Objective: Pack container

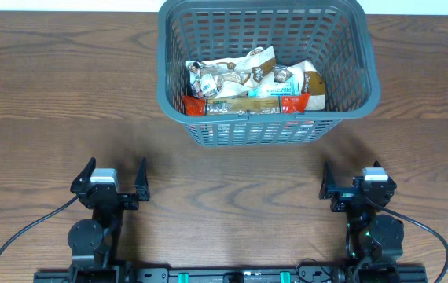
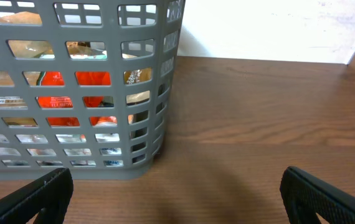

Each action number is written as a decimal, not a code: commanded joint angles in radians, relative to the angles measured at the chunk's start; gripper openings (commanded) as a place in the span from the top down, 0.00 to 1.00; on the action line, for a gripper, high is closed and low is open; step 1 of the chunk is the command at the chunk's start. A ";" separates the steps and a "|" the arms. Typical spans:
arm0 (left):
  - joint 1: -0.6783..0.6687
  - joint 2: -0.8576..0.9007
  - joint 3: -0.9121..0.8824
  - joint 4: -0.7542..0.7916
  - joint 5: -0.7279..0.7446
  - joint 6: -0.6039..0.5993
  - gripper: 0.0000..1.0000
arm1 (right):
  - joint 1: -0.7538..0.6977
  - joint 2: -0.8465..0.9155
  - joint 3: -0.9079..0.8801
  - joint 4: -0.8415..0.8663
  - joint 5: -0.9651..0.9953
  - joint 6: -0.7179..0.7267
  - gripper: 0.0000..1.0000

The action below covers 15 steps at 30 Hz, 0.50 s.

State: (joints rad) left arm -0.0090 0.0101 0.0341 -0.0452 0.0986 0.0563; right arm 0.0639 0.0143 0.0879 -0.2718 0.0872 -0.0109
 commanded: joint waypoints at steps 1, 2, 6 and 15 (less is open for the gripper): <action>-0.004 -0.008 -0.030 -0.016 0.024 0.008 0.01 | -0.006 -0.009 -0.004 0.000 0.013 0.010 0.01; -0.004 -0.006 -0.030 -0.016 0.025 0.000 0.01 | -0.006 -0.009 -0.004 0.000 0.013 0.010 0.01; -0.004 0.016 -0.030 -0.014 0.024 -0.021 0.01 | -0.006 -0.009 -0.004 0.000 0.013 0.010 0.01; -0.004 0.032 -0.030 -0.014 0.024 -0.021 0.02 | -0.006 -0.009 -0.004 0.000 0.013 0.010 0.01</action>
State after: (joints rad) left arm -0.0090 0.0387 0.0341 -0.0444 0.1020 0.0483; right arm 0.0639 0.0143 0.0879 -0.2718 0.0872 -0.0109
